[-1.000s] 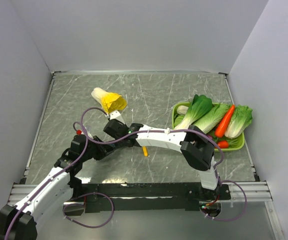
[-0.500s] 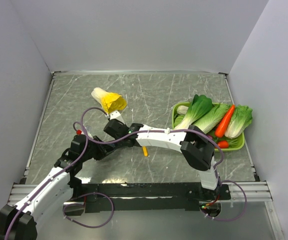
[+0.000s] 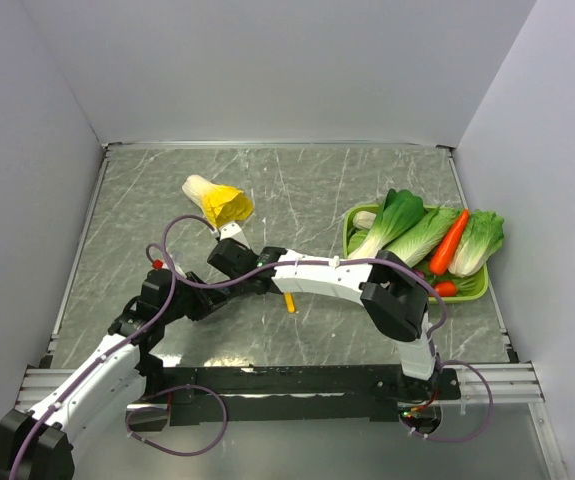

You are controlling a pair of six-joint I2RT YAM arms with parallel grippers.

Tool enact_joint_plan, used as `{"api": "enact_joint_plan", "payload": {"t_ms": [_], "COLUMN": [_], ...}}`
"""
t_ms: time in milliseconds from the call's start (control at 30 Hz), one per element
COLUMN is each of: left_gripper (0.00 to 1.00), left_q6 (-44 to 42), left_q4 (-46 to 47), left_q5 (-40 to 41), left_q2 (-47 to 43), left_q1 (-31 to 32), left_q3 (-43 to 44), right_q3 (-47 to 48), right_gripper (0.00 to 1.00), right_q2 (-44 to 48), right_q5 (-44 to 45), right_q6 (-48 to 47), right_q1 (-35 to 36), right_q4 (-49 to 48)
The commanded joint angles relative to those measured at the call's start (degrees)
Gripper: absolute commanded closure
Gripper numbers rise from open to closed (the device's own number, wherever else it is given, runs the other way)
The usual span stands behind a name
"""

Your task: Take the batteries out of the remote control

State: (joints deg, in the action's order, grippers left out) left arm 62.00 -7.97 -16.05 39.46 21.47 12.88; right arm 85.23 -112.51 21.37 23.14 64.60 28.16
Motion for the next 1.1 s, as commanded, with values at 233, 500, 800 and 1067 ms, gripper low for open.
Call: {"api": "enact_joint_plan", "payload": {"t_ms": [233,500,800,1067], "left_gripper": [0.99,0.99,0.99,0.99], "left_q6": [-2.14,-2.14,-2.06,-2.14], "left_q4": [-5.04,-5.22,-5.39,-5.39], "left_q5": [0.94,1.11,1.20,1.81], "left_q2": [0.79,0.53,0.35,0.79], "left_q1": [0.23,0.32,0.32,0.32], "left_q3": [0.39,0.39,0.30,0.39], "right_q3": [5.82,9.33,12.24,11.71], "right_gripper": [0.64,0.66,0.67,0.67], "right_q2": [-2.89,-5.44,-7.73,-5.53], "right_q5": [3.15,7.98,12.90,16.51], "right_q6": [0.51,0.95,1.65,2.97], "right_q1": [0.44,1.32,2.37,2.46], "right_q4": [6.81,11.82,15.52,17.80]}}
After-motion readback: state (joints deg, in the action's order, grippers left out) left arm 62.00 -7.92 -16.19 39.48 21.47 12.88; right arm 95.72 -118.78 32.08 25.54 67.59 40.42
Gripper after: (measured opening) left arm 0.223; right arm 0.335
